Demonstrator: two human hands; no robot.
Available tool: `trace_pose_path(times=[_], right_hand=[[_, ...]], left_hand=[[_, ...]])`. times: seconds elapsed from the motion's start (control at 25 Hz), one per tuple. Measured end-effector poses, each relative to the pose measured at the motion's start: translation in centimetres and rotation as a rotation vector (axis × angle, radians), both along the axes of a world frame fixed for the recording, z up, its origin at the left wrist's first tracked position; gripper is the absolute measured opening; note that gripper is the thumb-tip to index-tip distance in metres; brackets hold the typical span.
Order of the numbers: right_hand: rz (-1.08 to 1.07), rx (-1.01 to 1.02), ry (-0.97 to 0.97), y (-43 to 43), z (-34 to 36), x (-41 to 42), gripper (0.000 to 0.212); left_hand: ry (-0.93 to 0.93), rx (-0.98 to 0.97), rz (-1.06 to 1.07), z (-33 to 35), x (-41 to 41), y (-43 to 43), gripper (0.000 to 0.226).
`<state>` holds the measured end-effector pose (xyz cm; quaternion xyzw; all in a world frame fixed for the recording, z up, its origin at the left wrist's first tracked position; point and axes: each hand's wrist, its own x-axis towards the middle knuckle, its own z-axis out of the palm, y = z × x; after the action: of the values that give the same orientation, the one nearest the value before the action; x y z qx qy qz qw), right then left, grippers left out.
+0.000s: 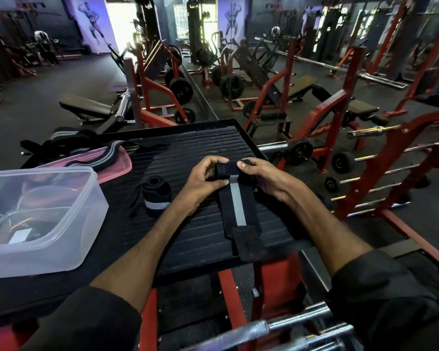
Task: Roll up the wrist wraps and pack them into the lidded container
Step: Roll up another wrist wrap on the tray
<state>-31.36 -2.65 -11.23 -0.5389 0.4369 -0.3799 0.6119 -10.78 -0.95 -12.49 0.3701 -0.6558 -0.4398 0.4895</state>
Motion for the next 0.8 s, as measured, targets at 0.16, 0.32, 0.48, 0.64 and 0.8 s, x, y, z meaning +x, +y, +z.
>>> trace_pose_path(times=[0.16, 0.32, 0.48, 0.64, 0.8], right_hand=[[-0.075, -0.033, -0.105, -0.3, -0.3, 0.0, 0.036], [-0.056, -0.048, -0.134, -0.1, -0.3, 0.0, 0.037], [-0.048, -0.071, -0.11, 0.2, -0.2, -0.1, 0.045], [-0.011, -0.03, -0.18, 0.6, 0.2, -0.4, 0.051], [0.003, 0.1, -0.331, 0.8, 0.9, -0.8, 0.041]], left_hand=[[0.151, 0.291, -0.088, 0.5, 0.2, 0.1, 0.05], [0.16, 0.431, -0.115, 0.3, 0.3, 0.1, 0.042], [-0.012, 0.341, -0.058, -0.3, 0.2, 0.3, 0.036], [-0.017, 0.262, -0.011, -0.6, 0.4, 0.0, 0.041], [-0.005, 0.157, -0.007, -0.3, 0.5, 0.3, 0.045]])
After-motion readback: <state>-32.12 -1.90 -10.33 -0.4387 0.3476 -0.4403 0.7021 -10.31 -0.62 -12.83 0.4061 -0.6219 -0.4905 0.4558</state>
